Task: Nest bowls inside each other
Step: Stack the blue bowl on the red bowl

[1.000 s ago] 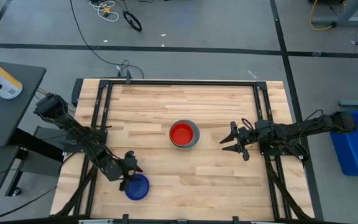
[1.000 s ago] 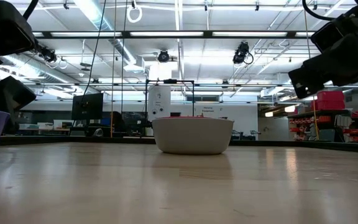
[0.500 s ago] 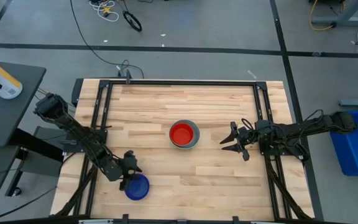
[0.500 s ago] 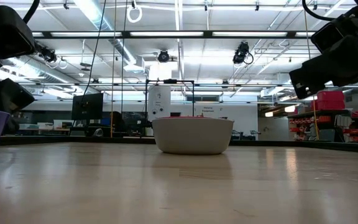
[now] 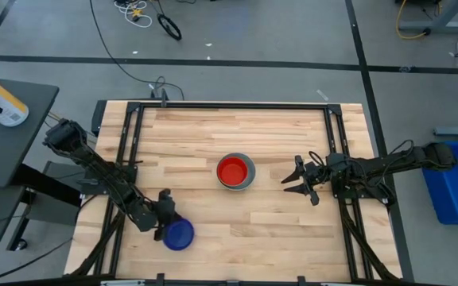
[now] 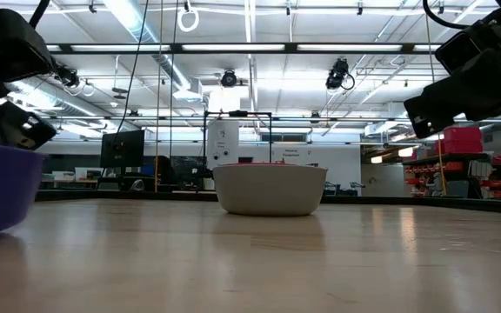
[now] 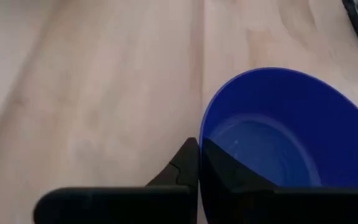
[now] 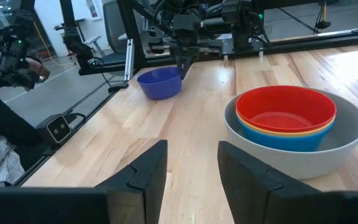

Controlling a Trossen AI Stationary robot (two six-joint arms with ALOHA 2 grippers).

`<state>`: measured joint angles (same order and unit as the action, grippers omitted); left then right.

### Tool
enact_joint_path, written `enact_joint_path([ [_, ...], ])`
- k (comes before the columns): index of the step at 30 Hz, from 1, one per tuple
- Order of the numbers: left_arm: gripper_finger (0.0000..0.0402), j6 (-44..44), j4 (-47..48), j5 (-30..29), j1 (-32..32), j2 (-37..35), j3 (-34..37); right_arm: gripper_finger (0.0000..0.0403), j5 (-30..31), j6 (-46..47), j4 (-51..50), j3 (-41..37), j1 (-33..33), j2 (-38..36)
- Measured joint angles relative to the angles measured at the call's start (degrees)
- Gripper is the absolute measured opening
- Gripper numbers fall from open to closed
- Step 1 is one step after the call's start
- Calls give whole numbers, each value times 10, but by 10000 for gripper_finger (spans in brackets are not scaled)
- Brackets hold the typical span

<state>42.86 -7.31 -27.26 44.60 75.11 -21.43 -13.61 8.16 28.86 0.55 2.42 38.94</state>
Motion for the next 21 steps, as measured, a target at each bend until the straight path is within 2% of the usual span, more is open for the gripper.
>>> enact_joint_path([
  [5,6,-66,-44,-87,-6,0,0,157,0,0,-5,0,0,0],
  [11,6,-158,-105,-170,-51,0,0,154,0,0,-5,0,0,0],
  [18,6,-324,-237,-176,-140,0,0,136,0,0,-5,0,0,0],
  [21,6,-361,-269,-139,-194,0,0,130,0,0,-5,0,0,0],
])
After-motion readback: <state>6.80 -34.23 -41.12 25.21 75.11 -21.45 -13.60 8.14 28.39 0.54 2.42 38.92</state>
